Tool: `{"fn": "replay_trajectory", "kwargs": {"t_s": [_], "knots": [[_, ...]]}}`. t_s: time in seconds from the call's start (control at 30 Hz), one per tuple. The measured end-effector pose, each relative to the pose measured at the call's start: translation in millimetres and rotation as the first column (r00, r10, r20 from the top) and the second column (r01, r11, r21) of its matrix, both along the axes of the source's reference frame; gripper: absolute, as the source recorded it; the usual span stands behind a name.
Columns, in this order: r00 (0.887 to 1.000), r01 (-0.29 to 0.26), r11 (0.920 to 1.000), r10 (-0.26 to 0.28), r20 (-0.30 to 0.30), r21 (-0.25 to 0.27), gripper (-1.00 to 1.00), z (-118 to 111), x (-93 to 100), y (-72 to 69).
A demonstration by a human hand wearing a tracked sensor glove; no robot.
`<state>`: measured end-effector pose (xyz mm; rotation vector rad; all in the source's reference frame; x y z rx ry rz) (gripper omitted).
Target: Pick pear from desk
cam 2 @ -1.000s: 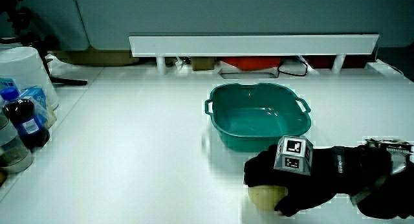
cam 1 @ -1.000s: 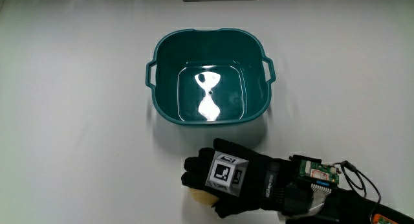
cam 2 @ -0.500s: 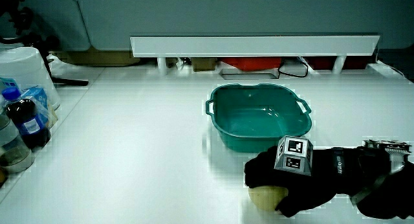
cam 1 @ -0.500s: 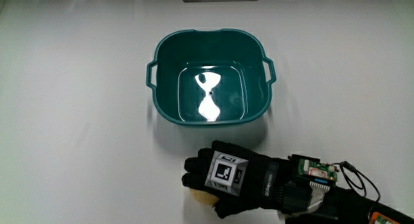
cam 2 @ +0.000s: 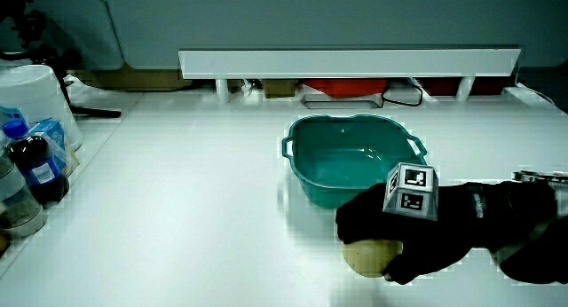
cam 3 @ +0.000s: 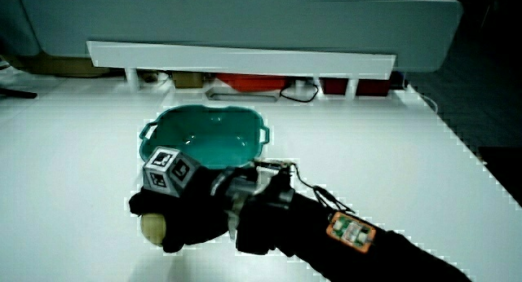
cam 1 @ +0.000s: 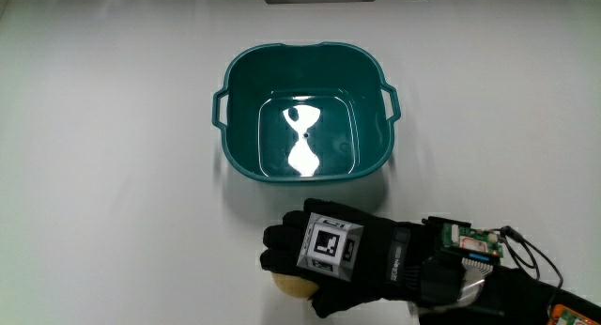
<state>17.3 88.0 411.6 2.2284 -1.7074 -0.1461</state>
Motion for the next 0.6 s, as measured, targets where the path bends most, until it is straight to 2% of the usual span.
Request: {"fn": "replay_trajectory", "kwargs": {"t_s": [0.03, 0.07, 0.13, 0.17, 0.2, 0.23, 0.27, 0.3, 0.33, 0.43, 0.47, 0.5, 0.53, 0.6], "knots": [[1.0, -0.004, 1.0, 0.004, 0.007, 0.001, 0.61, 1.1, -0.3, 0.3], [1.0, -0.004, 1.0, 0.004, -0.019, -0.003, 0.65, 0.3, -0.7, 0.2], [1.0, -0.001, 1.0, 0.001, -0.026, 0.007, 0.74, 3.2, -1.8, 1.0], [1.0, -0.009, 0.9999, 0.009, 0.003, 0.009, 0.78, 5.8, -1.9, 1.3], [1.0, -0.009, 0.9998, 0.009, 0.004, 0.018, 0.83, 7.7, -1.6, 1.2], [1.0, -0.018, 0.9998, 0.018, 0.003, -0.013, 0.87, 7.1, -1.4, 0.2], [1.0, -0.02, 0.9998, 0.02, 0.023, 0.002, 0.91, 8.1, -1.1, -0.2], [1.0, -0.024, 0.9995, 0.024, 0.015, -0.019, 0.96, 8.3, -1.1, -0.7], [1.0, -0.022, 0.9997, 0.022, 0.002, -0.008, 1.0, 7.8, -1.4, -0.8], [1.0, -0.013, 0.9999, 0.013, 0.026, -0.003, 1.0, 6.0, -3.4, -0.3], [0.999, -0.017, 0.9997, 0.018, 0.044, -0.018, 1.0, 7.2, -3.6, -0.6], [0.999, -0.012, 0.9999, 0.012, 0.031, -0.003, 1.0, 6.5, -3.2, -1.3], [0.998, -0.016, 0.9999, 0.016, 0.066, -0.003, 1.0, 8.3, -2.4, -1.5], [0.997, -0.023, 0.9997, 0.024, 0.069, -0.006, 1.0, 7.7, -1.2, -2.0]]}}
